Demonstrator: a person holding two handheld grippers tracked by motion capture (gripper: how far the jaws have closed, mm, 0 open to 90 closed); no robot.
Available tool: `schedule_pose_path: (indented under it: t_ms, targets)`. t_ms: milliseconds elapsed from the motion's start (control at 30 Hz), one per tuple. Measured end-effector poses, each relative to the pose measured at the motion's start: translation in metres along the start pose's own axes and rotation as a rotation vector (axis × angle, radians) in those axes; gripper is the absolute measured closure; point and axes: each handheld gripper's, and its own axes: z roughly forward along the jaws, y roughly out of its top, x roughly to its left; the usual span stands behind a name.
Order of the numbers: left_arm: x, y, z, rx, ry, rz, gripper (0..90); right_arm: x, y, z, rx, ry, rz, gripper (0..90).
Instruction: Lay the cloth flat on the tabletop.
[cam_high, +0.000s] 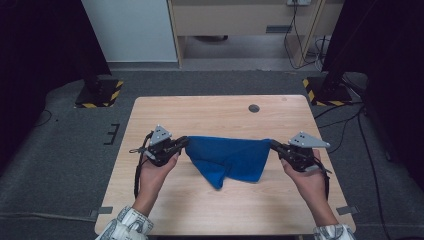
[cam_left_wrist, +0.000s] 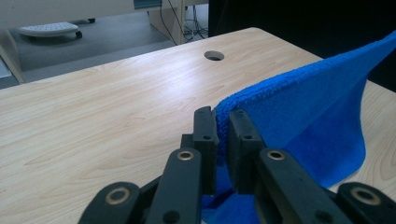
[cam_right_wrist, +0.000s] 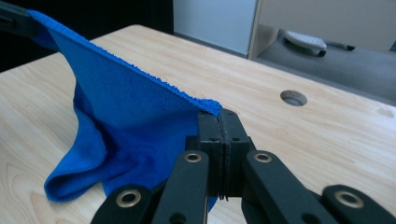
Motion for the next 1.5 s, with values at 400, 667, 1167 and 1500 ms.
schedule_pose_path:
  t_ms: [400,667,1167,1500]
  targets:
    - [-0.010,0.008,-0.018,-0.045,0.013,0.051,85.2,0.006,0.008,-0.014,-0.045,0.016,-0.008,89.6]
    - [-0.015,0.012,-0.034,-0.066,0.020,0.078,85.0,0.016,0.016,-0.027,-0.069,0.023,-0.041,89.5]
    - [-0.023,0.014,-0.051,-0.072,0.010,0.098,84.8,0.025,0.022,-0.042,-0.102,0.031,-0.060,89.5]
    - [-0.044,0.024,-0.088,-0.099,-0.011,0.143,84.8,0.047,0.031,-0.085,-0.149,0.053,-0.123,89.5]
